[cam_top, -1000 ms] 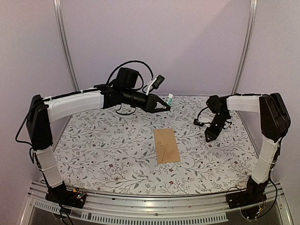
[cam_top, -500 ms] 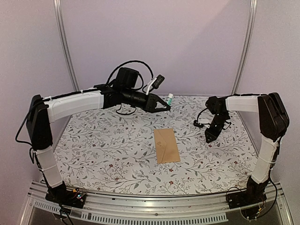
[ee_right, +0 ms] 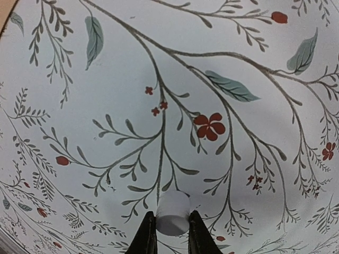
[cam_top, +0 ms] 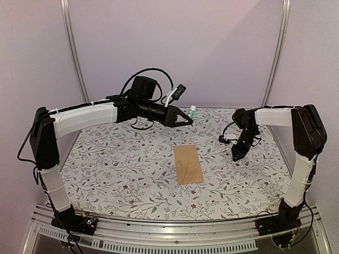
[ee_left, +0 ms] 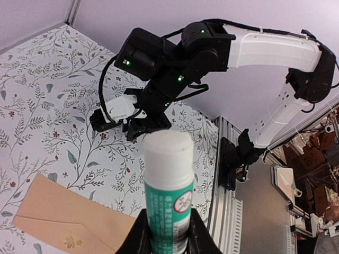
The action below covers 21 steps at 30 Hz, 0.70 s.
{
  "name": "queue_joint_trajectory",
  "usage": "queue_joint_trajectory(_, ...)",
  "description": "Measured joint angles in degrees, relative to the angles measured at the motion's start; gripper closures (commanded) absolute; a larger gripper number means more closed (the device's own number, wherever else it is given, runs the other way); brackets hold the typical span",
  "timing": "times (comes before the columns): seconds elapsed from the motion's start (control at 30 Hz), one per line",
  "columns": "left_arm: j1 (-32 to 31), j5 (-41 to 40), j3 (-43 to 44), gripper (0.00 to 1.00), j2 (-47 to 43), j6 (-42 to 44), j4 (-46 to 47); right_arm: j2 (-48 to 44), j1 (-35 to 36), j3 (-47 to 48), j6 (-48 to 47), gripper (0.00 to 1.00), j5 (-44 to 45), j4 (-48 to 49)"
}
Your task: Place the letter into the envelope and seal it
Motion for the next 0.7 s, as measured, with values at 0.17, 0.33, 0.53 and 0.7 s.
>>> queue_joint_trajectory(0.17,0.0,0.0,0.0,0.94,0.0,0.1,0.2,0.0,0.0,0.9,0.3,0.94,-0.2,-0.9)
queue_joint_trajectory(0.33,0.1,0.0,0.0,0.94,0.0,1.2,-0.7,-1.2,0.0,5.3,0.3,0.96,-1.7,-2.9)
queue_joint_trajectory(0.53,0.1,-0.2,0.0,0.94,0.0,5.1,-3.6,-4.3,0.0,11.9,-0.9,0.98,-6.5,-6.4)
queue_joint_trajectory(0.7,0.1,-1.4,0.6,0.98,0.0,9.9,-8.2,-6.8,0.0,19.6,-3.3,0.99,-13.6,-8.2)
